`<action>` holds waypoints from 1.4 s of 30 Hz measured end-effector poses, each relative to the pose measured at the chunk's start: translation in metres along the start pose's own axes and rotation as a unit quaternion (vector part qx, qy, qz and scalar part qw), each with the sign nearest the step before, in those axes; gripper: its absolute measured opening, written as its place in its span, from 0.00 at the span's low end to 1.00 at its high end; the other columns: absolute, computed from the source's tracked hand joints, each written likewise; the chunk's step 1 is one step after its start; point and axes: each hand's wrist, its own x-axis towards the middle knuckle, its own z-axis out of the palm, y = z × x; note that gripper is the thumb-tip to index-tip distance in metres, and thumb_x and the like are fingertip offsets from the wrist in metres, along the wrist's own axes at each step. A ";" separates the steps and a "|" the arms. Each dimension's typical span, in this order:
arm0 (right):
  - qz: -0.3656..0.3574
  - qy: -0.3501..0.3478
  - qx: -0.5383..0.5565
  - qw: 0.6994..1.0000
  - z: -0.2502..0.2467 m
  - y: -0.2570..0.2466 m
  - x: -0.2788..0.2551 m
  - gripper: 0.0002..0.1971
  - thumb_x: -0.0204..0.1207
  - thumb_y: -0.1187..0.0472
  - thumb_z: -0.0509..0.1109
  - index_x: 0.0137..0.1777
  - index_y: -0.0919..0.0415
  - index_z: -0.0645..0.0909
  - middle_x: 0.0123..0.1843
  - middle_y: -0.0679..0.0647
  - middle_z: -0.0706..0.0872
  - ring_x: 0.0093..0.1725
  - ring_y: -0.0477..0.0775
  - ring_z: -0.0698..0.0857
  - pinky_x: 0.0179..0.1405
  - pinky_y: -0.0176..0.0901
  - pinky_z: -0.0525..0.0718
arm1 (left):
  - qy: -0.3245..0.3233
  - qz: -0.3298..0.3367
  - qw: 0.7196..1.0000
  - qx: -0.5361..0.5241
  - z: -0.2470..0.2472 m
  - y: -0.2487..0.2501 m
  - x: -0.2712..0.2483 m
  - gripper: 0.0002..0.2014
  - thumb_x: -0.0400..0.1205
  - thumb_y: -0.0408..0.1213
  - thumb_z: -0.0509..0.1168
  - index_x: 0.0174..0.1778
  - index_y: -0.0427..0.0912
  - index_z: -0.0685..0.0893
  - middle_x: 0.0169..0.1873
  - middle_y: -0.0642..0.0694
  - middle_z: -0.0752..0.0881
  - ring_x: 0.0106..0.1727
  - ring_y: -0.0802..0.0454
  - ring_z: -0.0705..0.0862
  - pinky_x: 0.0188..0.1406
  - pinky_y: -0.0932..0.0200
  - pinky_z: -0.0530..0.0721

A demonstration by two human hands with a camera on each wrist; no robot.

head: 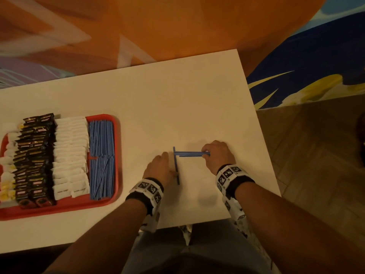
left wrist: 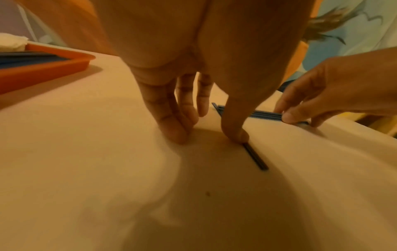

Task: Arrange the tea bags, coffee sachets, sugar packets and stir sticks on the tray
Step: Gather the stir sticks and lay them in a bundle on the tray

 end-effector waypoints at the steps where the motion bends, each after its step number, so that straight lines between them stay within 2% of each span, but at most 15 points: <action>1: -0.002 -0.003 -0.012 1.000 0.000 -0.002 0.000 0.07 0.83 0.56 0.66 0.57 0.51 0.84 0.56 0.50 0.81 0.62 0.53 0.75 0.49 0.43 0.75 | 0.006 -0.006 1.000 -0.008 0.004 0.001 -0.003 0.21 0.79 0.47 0.72 0.62 0.41 0.74 0.58 0.39 0.82 0.57 0.38 0.82 0.53 0.49 0.81; 3: -0.002 -0.006 -0.034 0.999 0.002 -0.007 -0.001 0.06 0.83 0.53 0.66 0.53 0.51 0.83 0.53 0.50 0.82 0.56 0.54 0.79 0.43 0.43 0.74 | 0.017 -0.016 1.000 -0.017 0.009 0.005 -0.006 0.15 0.80 0.47 0.71 0.54 0.42 0.76 0.55 0.39 0.84 0.55 0.38 0.83 0.50 0.50 0.80; 5: -0.001 -0.006 -0.044 0.999 0.006 -0.013 -0.003 0.06 0.82 0.51 0.66 0.50 0.52 0.82 0.50 0.50 0.84 0.49 0.54 0.82 0.39 0.43 0.74 | 0.022 -0.019 0.999 -0.023 0.012 0.013 -0.009 0.14 0.80 0.50 0.71 0.50 0.43 0.80 0.52 0.41 0.86 0.54 0.38 0.84 0.49 0.50 0.82; 8: -0.008 -0.023 -0.044 0.999 0.013 -0.023 -0.007 0.07 0.81 0.49 0.68 0.49 0.51 0.83 0.49 0.50 0.85 0.49 0.55 0.83 0.41 0.44 0.78 | 0.031 -0.013 0.998 -0.060 0.014 0.022 -0.011 0.15 0.81 0.54 0.69 0.45 0.44 0.85 0.45 0.43 0.88 0.45 0.42 0.85 0.41 0.53 0.82; 10: -0.011 -0.038 -0.030 0.999 0.015 -0.025 -0.009 0.07 0.80 0.49 0.69 0.52 0.49 0.85 0.51 0.49 0.85 0.52 0.54 0.83 0.46 0.45 0.81 | 0.050 0.013 0.996 -0.078 0.013 0.020 -0.009 0.14 0.82 0.51 0.68 0.39 0.43 0.82 0.43 0.43 0.87 0.41 0.44 0.83 0.39 0.53 0.80; 11: -0.009 -0.041 -0.015 0.999 0.014 -0.023 -0.009 0.08 0.80 0.49 0.70 0.54 0.48 0.85 0.52 0.48 0.85 0.53 0.53 0.84 0.49 0.46 0.82 | 0.069 0.040 0.994 -0.068 0.010 0.017 -0.008 0.12 0.83 0.48 0.68 0.41 0.43 0.80 0.45 0.44 0.85 0.44 0.43 0.82 0.42 0.52 0.78; 12: -0.005 -0.040 0.002 0.999 0.013 -0.020 -0.010 0.09 0.79 0.49 0.70 0.56 0.48 0.84 0.53 0.48 0.85 0.54 0.53 0.84 0.52 0.47 0.84 | 0.094 0.084 0.991 -0.042 0.007 0.013 -0.006 0.09 0.83 0.45 0.68 0.48 0.42 0.81 0.50 0.43 0.83 0.52 0.41 0.81 0.48 0.51 0.77; 13: 0.002 -0.036 0.018 0.999 0.012 -0.017 -0.010 0.10 0.79 0.50 0.71 0.58 0.49 0.84 0.54 0.48 0.86 0.54 0.53 0.84 0.54 0.48 0.84 | 0.112 0.135 0.985 0.004 0.004 0.009 -0.003 0.11 0.83 0.42 0.67 0.59 0.41 0.82 0.59 0.42 0.80 0.61 0.39 0.78 0.57 0.50 0.76; 15: 0.018 -0.032 0.031 0.999 0.008 -0.009 -0.010 0.10 0.78 0.52 0.70 0.59 0.49 0.83 0.55 0.48 0.86 0.54 0.52 0.84 0.54 0.47 0.84 | 0.084 0.213 0.967 0.108 -0.005 0.004 0.003 0.25 0.84 0.39 0.64 0.78 0.45 0.73 0.76 0.42 0.72 0.77 0.39 0.68 0.74 0.47 0.67; 17: 0.034 -0.033 0.044 0.998 0.006 -0.003 -0.011 0.10 0.78 0.53 0.70 0.58 0.50 0.83 0.55 0.48 0.85 0.53 0.52 0.84 0.54 0.47 0.84 | 0.043 0.266 0.944 0.190 -0.013 0.005 0.012 0.29 0.85 0.37 0.61 0.84 0.50 0.66 0.81 0.46 0.67 0.82 0.42 0.62 0.80 0.48 0.59; 20: 0.064 -0.028 0.089 0.994 0.005 0.003 -0.013 0.07 0.77 0.55 0.71 0.54 0.50 0.83 0.52 0.49 0.86 0.51 0.52 0.85 0.54 0.46 0.85 | 0.017 0.310 0.908 0.280 -0.015 0.012 0.020 0.26 0.86 0.34 0.59 0.82 0.51 0.68 0.76 0.49 0.73 0.77 0.45 0.68 0.75 0.51 0.63; 24: 0.082 -0.023 0.133 0.987 0.008 0.008 -0.016 0.05 0.77 0.57 0.72 0.52 0.51 0.82 0.49 0.49 0.86 0.50 0.52 0.86 0.55 0.44 0.85 | 0.010 0.279 0.898 0.339 -0.011 0.021 0.015 0.19 0.88 0.31 0.52 0.76 0.44 0.72 0.69 0.44 0.78 0.70 0.42 0.73 0.63 0.51 0.72; 27: 0.086 -0.018 0.152 0.985 0.010 0.010 -0.019 0.06 0.77 0.58 0.72 0.53 0.52 0.82 0.46 0.48 0.85 0.49 0.52 0.85 0.56 0.43 0.84 | -0.003 0.231 0.914 0.333 -0.003 0.024 0.010 0.18 0.89 0.31 0.49 0.74 0.38 0.69 0.70 0.38 0.75 0.70 0.38 0.72 0.64 0.48 0.72; 32: 0.091 -0.019 0.152 0.984 0.010 0.008 -0.021 0.07 0.78 0.59 0.71 0.56 0.53 0.81 0.47 0.49 0.84 0.49 0.50 0.83 0.56 0.41 0.82 | 0.008 0.184 0.945 0.271 0.019 0.025 0.004 0.18 0.91 0.34 0.43 0.74 0.37 0.69 0.70 0.37 0.73 0.69 0.38 0.71 0.67 0.48 0.71; 42: 0.101 -0.024 0.160 0.982 0.009 0.005 -0.020 0.08 0.79 0.60 0.70 0.57 0.54 0.81 0.47 0.50 0.85 0.52 0.53 0.86 0.55 0.39 0.82 | 0.044 0.172 0.957 0.230 0.036 0.020 -0.004 0.20 0.90 0.30 0.43 0.78 0.34 0.63 0.71 0.36 0.70 0.68 0.37 0.71 0.67 0.48 0.70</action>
